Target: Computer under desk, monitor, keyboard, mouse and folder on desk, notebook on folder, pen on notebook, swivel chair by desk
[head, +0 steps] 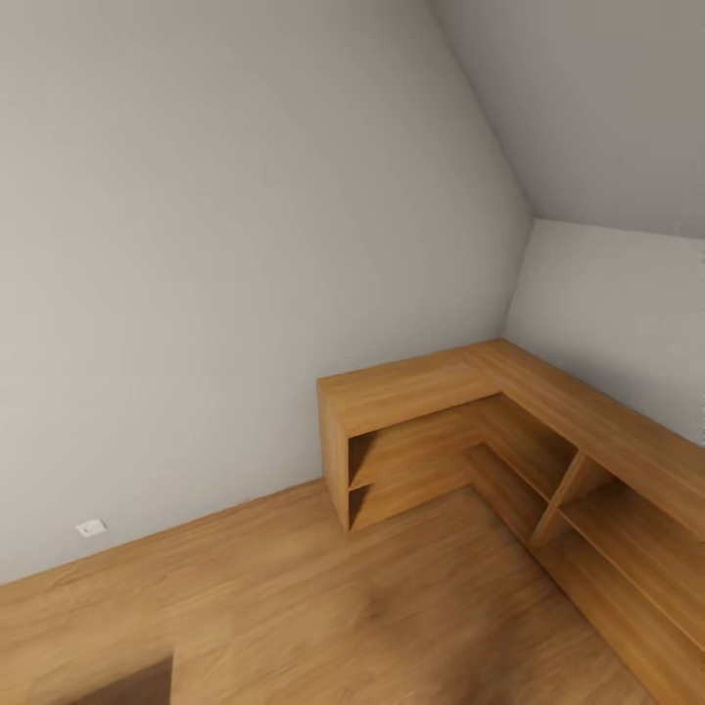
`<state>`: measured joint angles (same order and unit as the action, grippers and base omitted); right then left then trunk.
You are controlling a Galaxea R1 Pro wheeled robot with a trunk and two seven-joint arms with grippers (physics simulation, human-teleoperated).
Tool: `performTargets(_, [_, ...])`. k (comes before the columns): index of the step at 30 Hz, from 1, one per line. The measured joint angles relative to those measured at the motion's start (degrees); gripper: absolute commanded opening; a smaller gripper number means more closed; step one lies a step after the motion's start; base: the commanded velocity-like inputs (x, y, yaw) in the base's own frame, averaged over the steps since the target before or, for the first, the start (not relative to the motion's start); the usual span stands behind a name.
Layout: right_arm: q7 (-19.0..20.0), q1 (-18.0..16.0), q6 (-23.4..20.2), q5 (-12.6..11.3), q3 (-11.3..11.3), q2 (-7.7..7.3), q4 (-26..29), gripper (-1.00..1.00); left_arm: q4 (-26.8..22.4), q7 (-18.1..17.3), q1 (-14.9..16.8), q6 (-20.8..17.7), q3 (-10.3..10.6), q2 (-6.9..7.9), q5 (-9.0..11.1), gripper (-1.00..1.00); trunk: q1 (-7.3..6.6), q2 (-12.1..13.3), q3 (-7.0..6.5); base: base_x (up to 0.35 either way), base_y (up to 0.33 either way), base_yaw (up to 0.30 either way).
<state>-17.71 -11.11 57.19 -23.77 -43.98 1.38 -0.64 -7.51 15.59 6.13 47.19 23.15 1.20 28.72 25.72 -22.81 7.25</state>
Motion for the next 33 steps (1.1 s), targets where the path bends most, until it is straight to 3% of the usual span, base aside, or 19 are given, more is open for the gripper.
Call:
performTargets(15, [0.0, 0.0, 0.0, -0.1, 0.0, 0.0, 0.0, 1.0, 0.0, -0.2, 0.0, -0.1, 0.1, -0.03, 0.0, 1.0, 0.02, 0.0, -0.84, 0.073, 0.004, -0.249])
performTargets(33, [-0.2, 0.0, 0.0, -0.5, 0.2, 0.12, 0.2, 1.0, 0.0, -0.2, 0.0, -0.4, 0.1, -0.88, 0.1, 1.0, 0.0, 0.0, -1.45, 0.301, 0.018, -0.278])
